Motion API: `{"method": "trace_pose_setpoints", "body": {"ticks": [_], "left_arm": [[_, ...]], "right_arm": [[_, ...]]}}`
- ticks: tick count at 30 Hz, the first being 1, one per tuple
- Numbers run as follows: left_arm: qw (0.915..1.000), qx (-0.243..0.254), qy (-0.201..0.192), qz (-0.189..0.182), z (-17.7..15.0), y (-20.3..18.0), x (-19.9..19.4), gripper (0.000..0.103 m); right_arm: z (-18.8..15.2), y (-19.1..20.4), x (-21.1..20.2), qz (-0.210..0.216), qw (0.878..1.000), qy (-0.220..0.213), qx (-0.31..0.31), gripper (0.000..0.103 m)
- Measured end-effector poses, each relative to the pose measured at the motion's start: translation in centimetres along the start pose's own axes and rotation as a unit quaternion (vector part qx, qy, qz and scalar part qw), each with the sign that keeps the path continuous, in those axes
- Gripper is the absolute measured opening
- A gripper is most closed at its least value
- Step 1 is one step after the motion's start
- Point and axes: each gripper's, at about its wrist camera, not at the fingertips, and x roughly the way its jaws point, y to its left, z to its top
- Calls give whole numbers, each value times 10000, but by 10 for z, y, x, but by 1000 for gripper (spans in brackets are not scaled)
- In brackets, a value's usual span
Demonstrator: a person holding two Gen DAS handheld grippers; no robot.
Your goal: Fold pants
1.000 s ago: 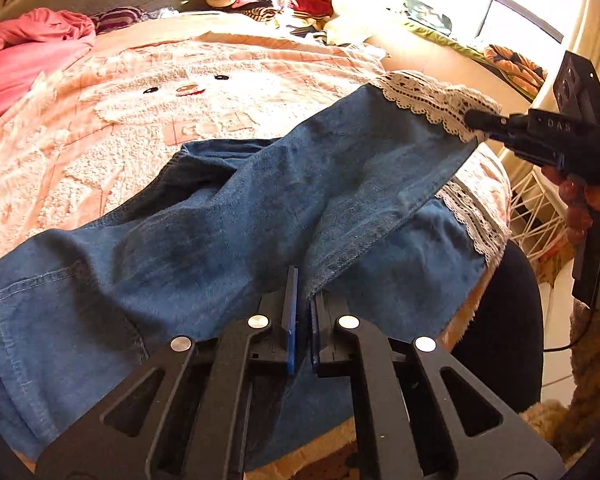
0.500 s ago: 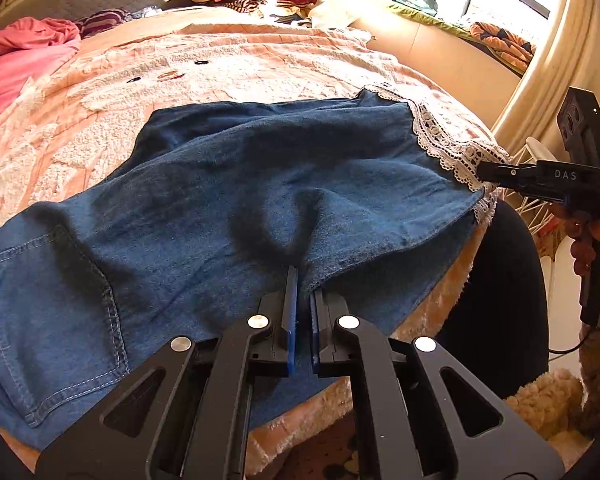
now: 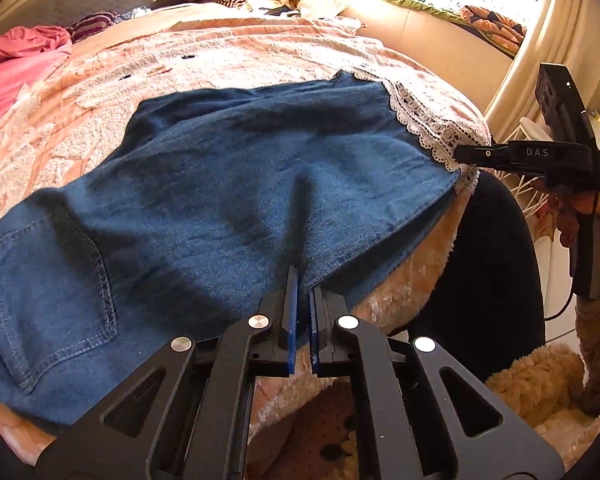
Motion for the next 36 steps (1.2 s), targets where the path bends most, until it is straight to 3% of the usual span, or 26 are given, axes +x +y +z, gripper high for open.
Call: {"method": "trace_pose_setpoints", "body": {"ticks": [6, 10, 11, 14, 18, 24, 30, 31, 32, 33, 34, 36], "left_arm": [[9999, -55, 141, -14, -7, 3, 11, 1], [9998, -117, 140, -72, -8, 6, 11, 1], [9998, -133, 140, -88, -9, 7, 11, 1], [9997, -157, 129, -111, -11, 7, 11, 1], [9997, -175, 96, -115, -11, 7, 9, 1], [9997, -254, -29, -35, -6, 11, 3, 2], [9996, -263, -113, -68, 3, 13, -1, 2], [9995, -266, -118, -87, 3, 13, -2, 2], [9996, -254, -117, -105, 3, 13, -3, 2], [9996, -232, -111, -129, 2, 12, -5, 2], [9996, -205, -95, -177, 1, 11, -6, 2], [9996, -150, -58, -211, -1, 9, -7, 2]], "right_arm": [[-1, -4, -7, 67, 9999, -50, 116, 20], [-1, -1, -26, -244, 9991, -313, 129, 42], [0, 1, -32, -327, 9986, -415, 67, 42], [1, 21, -42, -205, 9975, -609, -285, 45], [-7, 74, -24, 95, 9897, -272, -1402, 48], [-43, 128, 16, -82, 9585, 311, -2833, 49], [-62, 158, 45, -537, 9148, 287, -3993, 48], [-62, 159, 51, -643, 9082, 307, -4123, 46], [-62, 159, 57, -698, 9049, 338, -4184, 26], [-60, 157, 60, -681, 9052, 401, -4176, 15], [-57, 154, 61, -585, 9090, 459, -4102, 8], [-54, 147, 51, -298, 9149, 531, -3992, 6]]}}
